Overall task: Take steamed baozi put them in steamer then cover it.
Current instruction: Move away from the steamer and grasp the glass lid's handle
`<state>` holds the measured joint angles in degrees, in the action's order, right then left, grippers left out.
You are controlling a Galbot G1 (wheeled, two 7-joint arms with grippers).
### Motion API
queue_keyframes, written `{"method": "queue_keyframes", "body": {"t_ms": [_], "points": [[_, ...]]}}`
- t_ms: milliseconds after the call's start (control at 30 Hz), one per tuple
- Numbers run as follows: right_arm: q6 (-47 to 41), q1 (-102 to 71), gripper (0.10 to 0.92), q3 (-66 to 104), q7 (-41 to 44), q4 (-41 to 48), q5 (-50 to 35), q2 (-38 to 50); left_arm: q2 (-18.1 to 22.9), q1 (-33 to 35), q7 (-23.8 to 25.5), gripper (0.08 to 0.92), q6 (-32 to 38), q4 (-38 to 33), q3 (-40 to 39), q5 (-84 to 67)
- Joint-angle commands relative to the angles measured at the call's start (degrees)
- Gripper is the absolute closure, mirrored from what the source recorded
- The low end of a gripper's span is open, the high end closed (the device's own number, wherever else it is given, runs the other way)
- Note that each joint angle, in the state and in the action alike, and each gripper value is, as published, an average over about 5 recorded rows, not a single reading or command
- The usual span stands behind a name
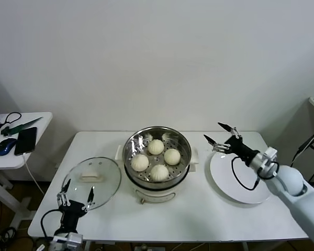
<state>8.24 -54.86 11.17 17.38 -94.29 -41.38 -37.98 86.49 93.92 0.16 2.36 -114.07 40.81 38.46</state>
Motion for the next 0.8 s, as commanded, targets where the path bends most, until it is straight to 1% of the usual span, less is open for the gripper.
{"method": "queue_keyframes", "body": {"t_ms": [33,233,300,400,567,667,800], "points": [[-7.2,-24.5,0.203,23.4,-5.6,-6.5,8.3,-9.9,-1.6,-1.4,-0.8,0.177,-0.3,-1.5,0.8,42.9],[-9.1,-28.7,0.203,25.2,-5.9,-7.1,9.1,-12.7,-3.6,-2.2,1.4,0.177,-2.0,1.3,-1.8,54.4],[-9.1,-29.0,0.203,25.5,-5.8,-6.7,9.3,-13.1,-4.3,-2.6,2.2,0.177,-2.8,2.4,-2.5,55.9],[-9.0,-29.4,0.203,25.7,-5.8,-6.4,9.6,-13.6,-5.1,-3.9,1.9,0.177,-3.9,4.4,-3.6,55.9],[-8.9,-29.9,0.203,25.5,-5.5,-5.9,11.1,-14.9,-4.9,-7.6,-1.5,0.177,-5.1,9.6,-5.3,54.3],[-8.8,-30.0,0.203,25.3,-5.4,-5.7,12.0,-15.4,-4.8,-10.0,-2.6,0.177,-5.6,12.8,-6.4,53.8],[-8.4,-30.1,0.203,25.3,-5.1,-5.2,13.1,-16.0,-4.2,-13.4,-5.9,0.177,-5.7,17.2,-6.9,53.9]]}}
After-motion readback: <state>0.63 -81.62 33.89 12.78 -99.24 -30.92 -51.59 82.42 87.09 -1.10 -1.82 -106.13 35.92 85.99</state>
